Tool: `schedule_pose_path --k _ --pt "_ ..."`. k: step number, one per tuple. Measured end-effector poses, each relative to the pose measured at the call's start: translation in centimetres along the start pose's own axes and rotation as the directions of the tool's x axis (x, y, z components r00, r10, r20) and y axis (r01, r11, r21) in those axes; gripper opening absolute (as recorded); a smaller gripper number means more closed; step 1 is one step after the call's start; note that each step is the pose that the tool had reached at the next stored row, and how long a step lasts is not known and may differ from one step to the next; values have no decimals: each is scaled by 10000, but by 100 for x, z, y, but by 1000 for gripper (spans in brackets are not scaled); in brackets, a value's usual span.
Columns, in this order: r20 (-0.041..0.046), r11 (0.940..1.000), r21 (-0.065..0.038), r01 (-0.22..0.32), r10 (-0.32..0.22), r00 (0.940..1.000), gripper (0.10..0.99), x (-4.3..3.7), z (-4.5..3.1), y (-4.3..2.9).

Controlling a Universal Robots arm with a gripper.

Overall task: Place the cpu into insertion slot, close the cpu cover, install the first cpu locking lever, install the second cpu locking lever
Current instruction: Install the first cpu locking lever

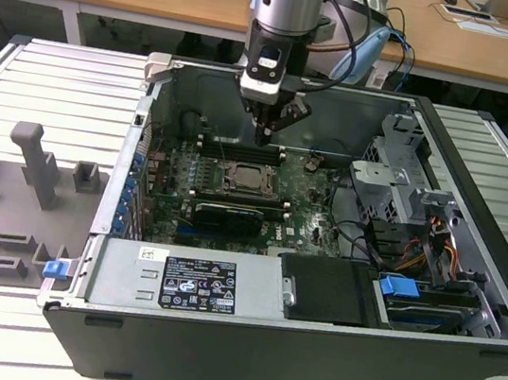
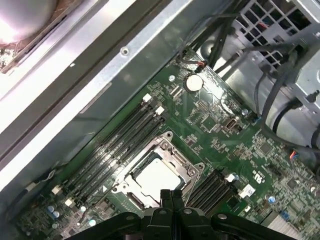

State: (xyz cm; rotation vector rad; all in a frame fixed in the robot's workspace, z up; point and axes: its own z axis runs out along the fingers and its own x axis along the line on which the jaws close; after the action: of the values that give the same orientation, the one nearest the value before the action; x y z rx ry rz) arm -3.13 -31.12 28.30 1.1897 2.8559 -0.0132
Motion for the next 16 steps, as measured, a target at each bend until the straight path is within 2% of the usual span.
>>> schedule_pose_path --k 2,3,6,8,10,11,12,14,15,16 --pt "-1 9998 -9 188 -188 9998 106 0 0 0" --pt "-5 9988 -22 490 -490 9988 106 0 0 0" --pt "-11 9917 -61 1281 -1282 9918 106 0 0 0" --pt "-13 9769 -102 2134 -2134 9770 106 0 1 0" --pt "-12 9653 -126 2609 -2609 9654 106 0 1 0" --pt "-11 9557 -143 2939 -2939 9558 106 0 1 0" --pt "-9 9414 -165 3368 -3369 9416 106 0 2 0" --pt "-7 9283 -182 3714 -3715 9284 106 0 2 0" --pt "-3 9141 -200 4050 -4051 9143 106 0 2 0" --pt "-1 9046 -210 4258 -4259 9048 106 0 2 0"
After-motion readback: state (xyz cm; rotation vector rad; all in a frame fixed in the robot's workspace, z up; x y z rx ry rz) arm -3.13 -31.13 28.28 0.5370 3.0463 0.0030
